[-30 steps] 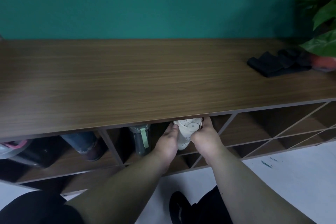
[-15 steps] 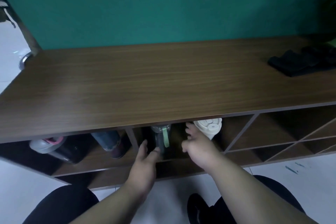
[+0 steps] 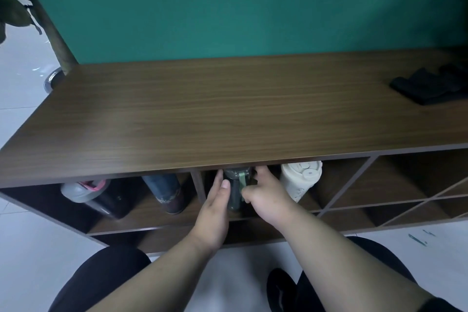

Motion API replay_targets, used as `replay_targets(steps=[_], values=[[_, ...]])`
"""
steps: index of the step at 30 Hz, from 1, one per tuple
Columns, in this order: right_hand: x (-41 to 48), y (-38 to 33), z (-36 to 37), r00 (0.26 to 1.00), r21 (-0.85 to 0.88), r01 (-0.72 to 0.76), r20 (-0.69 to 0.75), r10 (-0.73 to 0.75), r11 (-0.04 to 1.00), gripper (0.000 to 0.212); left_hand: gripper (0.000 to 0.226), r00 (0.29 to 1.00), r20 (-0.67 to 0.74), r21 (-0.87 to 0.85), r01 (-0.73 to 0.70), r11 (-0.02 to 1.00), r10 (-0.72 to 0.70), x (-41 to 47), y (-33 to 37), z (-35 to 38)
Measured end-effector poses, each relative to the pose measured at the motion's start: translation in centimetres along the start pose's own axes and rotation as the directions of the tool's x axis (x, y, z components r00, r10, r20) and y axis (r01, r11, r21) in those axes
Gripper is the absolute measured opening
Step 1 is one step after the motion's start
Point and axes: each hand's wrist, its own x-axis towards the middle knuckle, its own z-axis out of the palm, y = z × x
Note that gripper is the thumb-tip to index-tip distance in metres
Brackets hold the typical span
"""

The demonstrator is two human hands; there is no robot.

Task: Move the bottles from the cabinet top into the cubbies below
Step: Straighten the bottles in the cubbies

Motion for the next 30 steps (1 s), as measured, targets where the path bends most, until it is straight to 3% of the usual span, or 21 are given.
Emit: replay_targets(steps=[5,11,14,16,19,20,21,23,25,27,30], values=[[0.4,0.8,0.3,1.000,0.014,-0.009,-0.001,0.009,1.000,0.054,0.059,0.999,0.032,-0.041,0.018,0.999,-0.017,0.5,-0.3,-0.1],[0.4,1.1,0.3,1.000,-0.007,-0.015,-0.022,0.015,1.000,0.060,0.097,0.998,0.058,0.003,0.040,0.999,-0.040,0.1,-0.6,-1.1],[0.4,1.3,0.3,0.987,-0.142,-0.160,-0.041,0.156,0.977,0.081,0.083,0.993,0.045,-0.001,0.110,0.994,-0.110,-0.8,-1.1,-1.9],[-0.4,0.9,0.3,0.958,-0.337,-0.250,0.047,0.282,0.908,0.067,0.070,0.983,0.042,0.009,0.177,0.984,-0.177,-1.6,-1.4,-2.6],[-2.0,0.4,1.2,0.909,-0.539,-0.111,0.284,0.305,0.835,0.015,0.039,0.962,-0.011,0.038,0.274,0.961,-0.274,-2.8,-1.6,-4.4],[-2.3,0.3,2.1,0.881,-0.571,-0.058,0.356,0.311,0.819,0.009,0.031,0.957,-0.066,0.059,0.286,0.956,-0.282,-3.0,-1.7,-5.3],[-2.5,0.2,3.2,0.854,-0.576,-0.021,0.415,0.314,0.817,0.019,0.029,0.953,-0.136,0.069,0.281,0.957,-0.270,-3.1,-1.9,-6.4],[-2.3,0.3,6.0,0.837,-0.491,0.025,0.486,0.250,0.871,0.066,0.032,0.928,-0.288,0.081,0.271,0.959,-0.238,-3.0,-2.1,-8.8],[-2.1,-0.3,8.5,0.859,-0.284,0.010,0.492,0.137,0.959,0.093,0.035,0.894,-0.408,0.083,0.237,0.968,-0.184,-2.6,-1.4,-11.0],[-1.6,-1.5,10.4,0.893,-0.107,0.027,0.450,0.024,0.994,0.100,0.034,0.893,-0.431,0.050,0.166,0.985,-0.129,-2.2,-0.1,-12.7],[-0.3,-3.2,12.1,0.947,-0.044,0.107,0.307,-0.088,0.993,0.090,0.053,0.934,-0.345,0.034,0.106,0.994,-0.088,-1.2,1.6,-14.4]])
